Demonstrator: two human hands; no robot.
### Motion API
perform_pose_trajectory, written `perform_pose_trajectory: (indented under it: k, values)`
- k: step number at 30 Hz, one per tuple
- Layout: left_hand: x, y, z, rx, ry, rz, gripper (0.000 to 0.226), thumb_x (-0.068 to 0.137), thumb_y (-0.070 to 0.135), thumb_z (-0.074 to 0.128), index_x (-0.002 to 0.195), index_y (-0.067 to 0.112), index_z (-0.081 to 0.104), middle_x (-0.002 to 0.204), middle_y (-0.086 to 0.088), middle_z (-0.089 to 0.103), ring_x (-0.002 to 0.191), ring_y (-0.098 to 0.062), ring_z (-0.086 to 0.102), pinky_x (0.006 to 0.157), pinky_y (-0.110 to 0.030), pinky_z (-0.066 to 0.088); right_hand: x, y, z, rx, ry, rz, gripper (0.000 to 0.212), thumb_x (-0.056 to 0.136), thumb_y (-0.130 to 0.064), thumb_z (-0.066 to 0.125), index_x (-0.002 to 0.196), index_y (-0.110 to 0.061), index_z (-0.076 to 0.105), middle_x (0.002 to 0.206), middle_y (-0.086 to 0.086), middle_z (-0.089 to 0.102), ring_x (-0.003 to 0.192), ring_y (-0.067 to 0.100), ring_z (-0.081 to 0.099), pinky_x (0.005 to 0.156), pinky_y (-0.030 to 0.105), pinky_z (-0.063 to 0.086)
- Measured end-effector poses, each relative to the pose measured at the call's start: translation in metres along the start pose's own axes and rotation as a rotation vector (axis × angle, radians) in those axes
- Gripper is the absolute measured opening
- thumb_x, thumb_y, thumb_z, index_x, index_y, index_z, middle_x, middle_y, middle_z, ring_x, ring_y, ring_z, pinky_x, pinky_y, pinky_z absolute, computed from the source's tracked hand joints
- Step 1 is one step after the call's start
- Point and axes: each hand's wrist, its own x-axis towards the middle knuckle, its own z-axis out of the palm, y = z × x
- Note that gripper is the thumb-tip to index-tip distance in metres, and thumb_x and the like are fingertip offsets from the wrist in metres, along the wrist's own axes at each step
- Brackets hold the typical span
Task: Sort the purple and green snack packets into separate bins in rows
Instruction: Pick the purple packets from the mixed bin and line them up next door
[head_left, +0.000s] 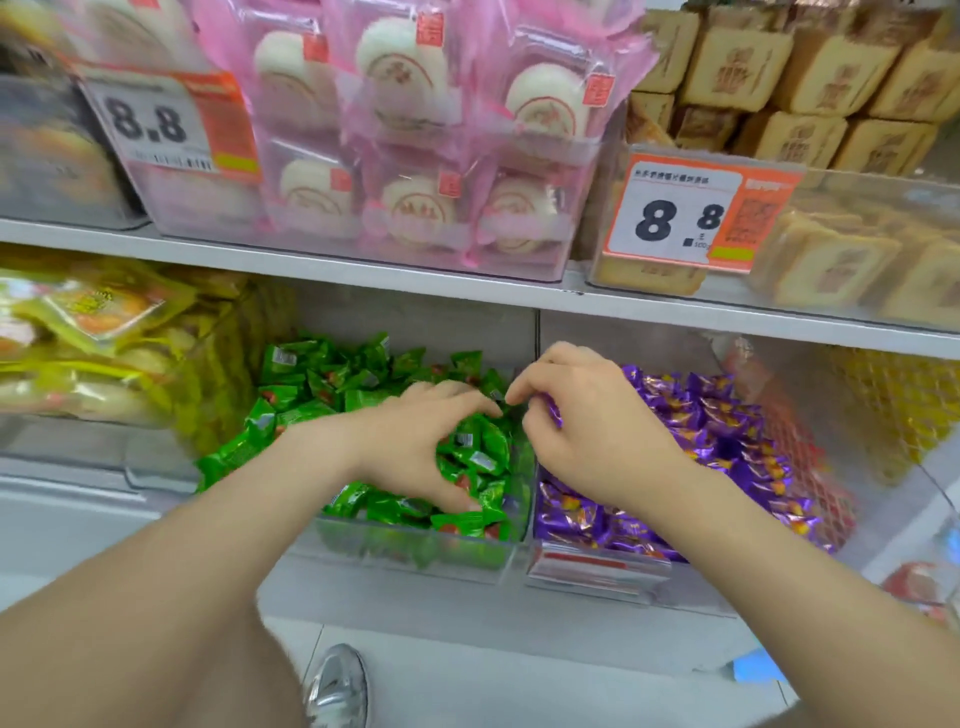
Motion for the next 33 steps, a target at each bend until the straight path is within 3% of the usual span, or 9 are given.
perform_pose_trajectory:
  k: [3, 9, 13, 18, 22, 25, 28, 30, 33]
  values:
    - [0.010, -0.005, 0.019, 0.085, -0.093, 0.048, 0.081, 0.084, 0.077, 0.063, 0.152, 0.056, 0.024, 0.172, 0.013, 0.010, 0.158, -0.026, 0.012, 0.123, -0.063, 0.021, 0.004, -0.008, 0.009, -0.003, 0.009, -0.016, 0.027, 0.088, -0.017, 0.053, 0.098, -0.023, 0.077, 0.096, -0.002, 0.064, 0.094, 0.024, 0.056, 0.089, 0.044, 0.050]
    - [0.006, -0.030, 0.002, 0.295, -0.035, -0.142, 0.039, 0.101, 0.054, 0.057, 0.137, 0.042, 0.047, 0.172, 0.010, 0.016, 0.152, -0.028, 0.028, 0.115, -0.064, 0.027, 0.009, -0.015, 0.020, -0.052, -0.040, -0.009, 0.029, 0.085, -0.026, 0.050, 0.096, -0.030, 0.077, 0.095, -0.006, 0.070, 0.093, 0.024, 0.060, 0.089, 0.047, 0.049]
    - [-0.006, -0.052, -0.005, 0.383, 0.008, -0.293, 0.042, 0.106, 0.045, 0.053, 0.144, 0.034, 0.043, 0.172, 0.007, 0.015, 0.154, -0.034, 0.022, 0.115, -0.069, 0.024, 0.011, -0.014, 0.019, -0.035, -0.056, 0.016, 0.031, 0.087, -0.023, 0.049, 0.098, -0.029, 0.077, 0.096, -0.008, 0.070, 0.096, 0.022, 0.061, 0.094, 0.047, 0.048]
    - [-0.015, -0.048, -0.010, 0.476, -0.027, -0.465, 0.048, 0.103, 0.054, 0.054, 0.144, 0.029, 0.050, 0.174, 0.000, 0.003, 0.155, -0.046, 0.004, 0.116, -0.072, 0.014, 0.014, -0.019, 0.016, -0.009, -0.086, 0.008, 0.039, 0.083, -0.019, 0.043, 0.100, -0.026, 0.078, 0.099, -0.009, 0.073, 0.099, 0.020, 0.063, 0.096, 0.046, 0.049]
    - [-0.029, -0.042, -0.021, 0.479, -0.040, -0.551, 0.037, 0.094, 0.014, 0.063, 0.128, 0.029, 0.061, 0.170, -0.008, 0.010, 0.153, -0.047, 0.006, 0.115, -0.072, 0.015, 0.017, -0.019, 0.014, 0.009, -0.141, -0.018, 0.043, 0.081, -0.017, 0.042, 0.103, -0.027, 0.078, 0.101, -0.009, 0.074, 0.099, 0.017, 0.063, 0.095, 0.042, 0.050]
    - [-0.036, -0.035, -0.026, 0.368, 0.081, -0.380, 0.052, 0.081, 0.004, 0.064, 0.122, 0.036, 0.063, 0.155, -0.006, 0.029, 0.148, -0.036, 0.018, 0.115, -0.060, 0.022, 0.019, -0.019, 0.016, -0.008, -0.202, -0.051, 0.042, 0.083, -0.017, 0.043, 0.103, -0.026, 0.079, 0.100, -0.010, 0.074, 0.096, 0.015, 0.062, 0.096, 0.042, 0.049]
    - [-0.026, -0.030, -0.019, 0.073, 0.217, -0.085, 0.028, 0.082, 0.025, 0.075, 0.108, 0.033, 0.068, 0.127, 0.003, 0.053, 0.127, -0.021, 0.048, 0.111, -0.045, 0.042, 0.022, -0.021, 0.019, -0.038, -0.249, -0.040, 0.046, 0.084, -0.021, 0.036, 0.103, -0.032, 0.077, 0.102, -0.011, 0.071, 0.100, 0.016, 0.059, 0.101, 0.046, 0.043]
    - [-0.013, -0.029, -0.009, 0.096, 0.152, -0.084, 0.055, 0.078, 0.053, 0.082, 0.123, 0.025, 0.066, 0.120, 0.001, 0.057, 0.116, -0.022, 0.055, 0.102, -0.045, 0.050, 0.023, -0.022, 0.021, -0.050, -0.267, -0.020, 0.048, 0.085, -0.023, 0.033, 0.104, -0.035, 0.076, 0.112, -0.010, 0.067, 0.109, 0.018, 0.056, 0.105, 0.045, 0.036]
    - [0.003, -0.033, 0.000, 0.301, -0.062, -0.215, 0.117, 0.058, 0.083, 0.081, 0.151, 0.022, 0.045, 0.142, 0.000, 0.048, 0.130, -0.028, 0.046, 0.107, -0.047, 0.046, 0.021, -0.021, 0.022, -0.051, -0.239, 0.034, 0.049, 0.086, -0.027, 0.033, 0.111, -0.036, 0.074, 0.134, -0.003, 0.056, 0.126, 0.024, 0.044, 0.107, 0.042, 0.028]
